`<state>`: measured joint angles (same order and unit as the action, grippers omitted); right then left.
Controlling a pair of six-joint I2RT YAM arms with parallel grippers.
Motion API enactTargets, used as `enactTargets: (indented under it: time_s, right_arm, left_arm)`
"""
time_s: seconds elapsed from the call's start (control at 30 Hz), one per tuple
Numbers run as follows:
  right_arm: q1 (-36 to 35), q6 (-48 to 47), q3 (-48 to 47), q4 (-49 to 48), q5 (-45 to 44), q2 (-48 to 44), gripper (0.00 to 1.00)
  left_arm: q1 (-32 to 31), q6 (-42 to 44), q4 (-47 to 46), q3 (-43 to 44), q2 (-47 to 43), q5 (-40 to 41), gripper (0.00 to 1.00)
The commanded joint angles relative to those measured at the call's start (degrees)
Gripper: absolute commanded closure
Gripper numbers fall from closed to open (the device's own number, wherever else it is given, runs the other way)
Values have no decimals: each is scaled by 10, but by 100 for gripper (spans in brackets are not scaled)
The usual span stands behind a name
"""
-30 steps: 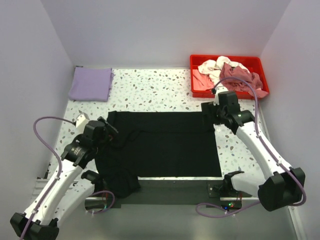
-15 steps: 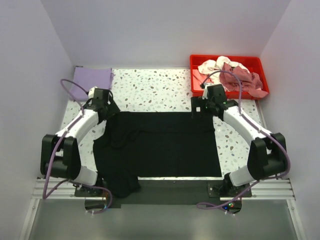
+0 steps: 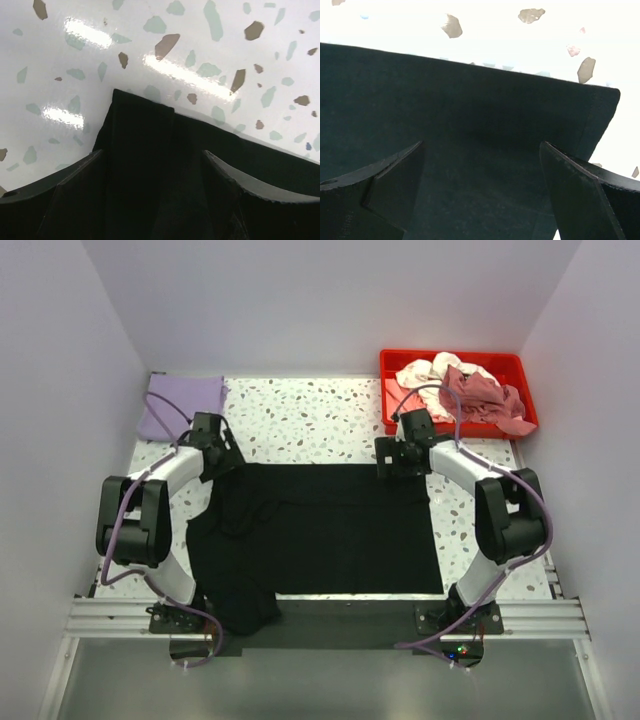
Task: Fold and stack the t-shirts
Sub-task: Fold the tshirt
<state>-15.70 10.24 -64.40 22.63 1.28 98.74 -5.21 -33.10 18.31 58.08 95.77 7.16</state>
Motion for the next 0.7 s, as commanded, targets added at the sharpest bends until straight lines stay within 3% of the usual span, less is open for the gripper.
enactTargets:
  time_s: [0.0,0.17,0.3,0.5,0.67]
  right_arm:
    - [1,12,-25,-21,-23,8,1]
    - [2,12,-24,-15,-46,26,1]
    - [5,12,-24,-5,-63,32,1]
    - [12,11,-20,-3,-64,40,1]
    - [13,10,-23,-4,-55,51,1]
  left_arm:
    - [5,23,3,20,3,43,22]
    - [5,39,11,38,15,69,35]
    - [6,52,27,53,46,91,55]
    - [10,66,24,66,69,69,60]
    - [14,52,44,77,72,104,85]
